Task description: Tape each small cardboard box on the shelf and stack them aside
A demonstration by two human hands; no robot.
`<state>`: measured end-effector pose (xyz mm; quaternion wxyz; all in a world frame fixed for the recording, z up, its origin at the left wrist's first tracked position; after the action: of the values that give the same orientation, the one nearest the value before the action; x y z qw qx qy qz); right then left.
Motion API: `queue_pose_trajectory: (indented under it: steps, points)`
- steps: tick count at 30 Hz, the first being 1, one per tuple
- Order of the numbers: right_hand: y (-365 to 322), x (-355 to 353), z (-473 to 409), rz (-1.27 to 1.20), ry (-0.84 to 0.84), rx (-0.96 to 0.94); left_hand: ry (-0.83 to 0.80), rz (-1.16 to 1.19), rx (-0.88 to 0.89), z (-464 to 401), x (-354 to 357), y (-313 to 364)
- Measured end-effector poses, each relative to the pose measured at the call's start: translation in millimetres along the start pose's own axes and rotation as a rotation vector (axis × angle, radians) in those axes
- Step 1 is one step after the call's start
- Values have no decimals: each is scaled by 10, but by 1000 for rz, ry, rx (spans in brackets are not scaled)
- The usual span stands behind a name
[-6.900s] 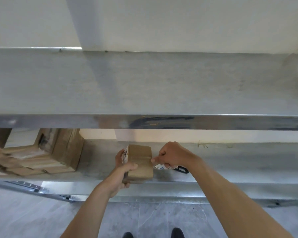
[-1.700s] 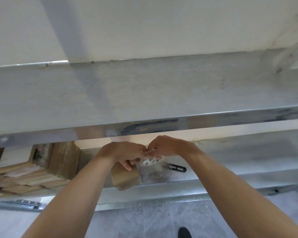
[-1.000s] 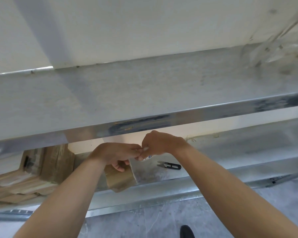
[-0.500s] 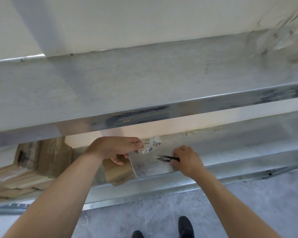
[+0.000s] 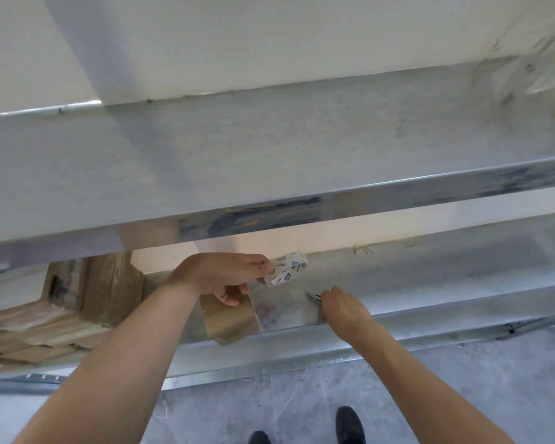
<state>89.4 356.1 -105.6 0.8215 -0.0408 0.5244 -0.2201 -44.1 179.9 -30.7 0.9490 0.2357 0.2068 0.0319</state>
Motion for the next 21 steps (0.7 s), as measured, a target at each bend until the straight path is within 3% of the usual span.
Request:
queue_pose_trajectory:
  steps: [6, 13, 21]
  points:
    - [-59, 224, 86, -455, -88, 29, 10, 5, -5, -41, 2, -31]
    - [-487, 397, 381, -1295, -152, 52, 8, 27, 3, -51, 4, -57]
    - [-772, 342, 445, -1323, -214, 50, 15, 51, 9, -56, -10, -71]
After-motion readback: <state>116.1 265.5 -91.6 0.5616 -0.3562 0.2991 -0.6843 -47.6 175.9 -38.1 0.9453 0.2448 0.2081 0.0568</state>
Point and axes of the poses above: each hand's wrist, its own z-axis away from the middle knuckle, its own x-axis out of the palm, y = z × x, the point moved 5 cm from there along -z, towards the middle knuckle, and after that the axes turned 10 degrees about -z, right-handed, at the moved point
